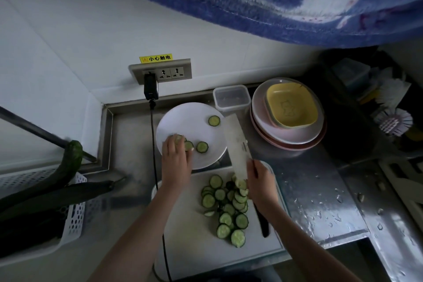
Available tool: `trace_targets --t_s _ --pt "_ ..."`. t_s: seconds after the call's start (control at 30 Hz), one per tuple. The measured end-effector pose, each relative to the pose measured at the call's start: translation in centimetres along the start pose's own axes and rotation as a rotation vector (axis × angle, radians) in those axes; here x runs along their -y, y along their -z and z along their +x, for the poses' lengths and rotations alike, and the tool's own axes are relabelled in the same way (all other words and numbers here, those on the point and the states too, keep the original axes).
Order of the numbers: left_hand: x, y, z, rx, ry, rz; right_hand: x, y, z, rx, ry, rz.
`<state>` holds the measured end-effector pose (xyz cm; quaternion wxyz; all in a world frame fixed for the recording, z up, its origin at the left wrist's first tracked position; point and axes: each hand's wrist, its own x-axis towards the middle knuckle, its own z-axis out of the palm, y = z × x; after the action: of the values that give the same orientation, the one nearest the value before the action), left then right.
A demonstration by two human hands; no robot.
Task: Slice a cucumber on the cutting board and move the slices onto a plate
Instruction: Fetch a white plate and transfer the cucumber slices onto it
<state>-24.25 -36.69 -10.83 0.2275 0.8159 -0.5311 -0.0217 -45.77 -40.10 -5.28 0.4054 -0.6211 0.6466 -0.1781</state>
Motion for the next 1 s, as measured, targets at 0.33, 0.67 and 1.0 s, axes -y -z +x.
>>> trace_targets --t_s 0.33,0.67,1.0 --pt "-0.9 -1.5 -11.2 0.203 -0.327 -0.102 -7.7 3.9 -1.6 0.005 -0.083 -0.244" --pt "-3.2 -2.7 -11.7 0.394 -0.291 -0.024 -9.0 3.3 -3.7 0.137 -0.11 -0.325" --pt "-8.4 -4.1 -10.4 0.28 -0.41 -0.182 -7.4 0.2 -7.5 0.164 -0.111 -0.204"
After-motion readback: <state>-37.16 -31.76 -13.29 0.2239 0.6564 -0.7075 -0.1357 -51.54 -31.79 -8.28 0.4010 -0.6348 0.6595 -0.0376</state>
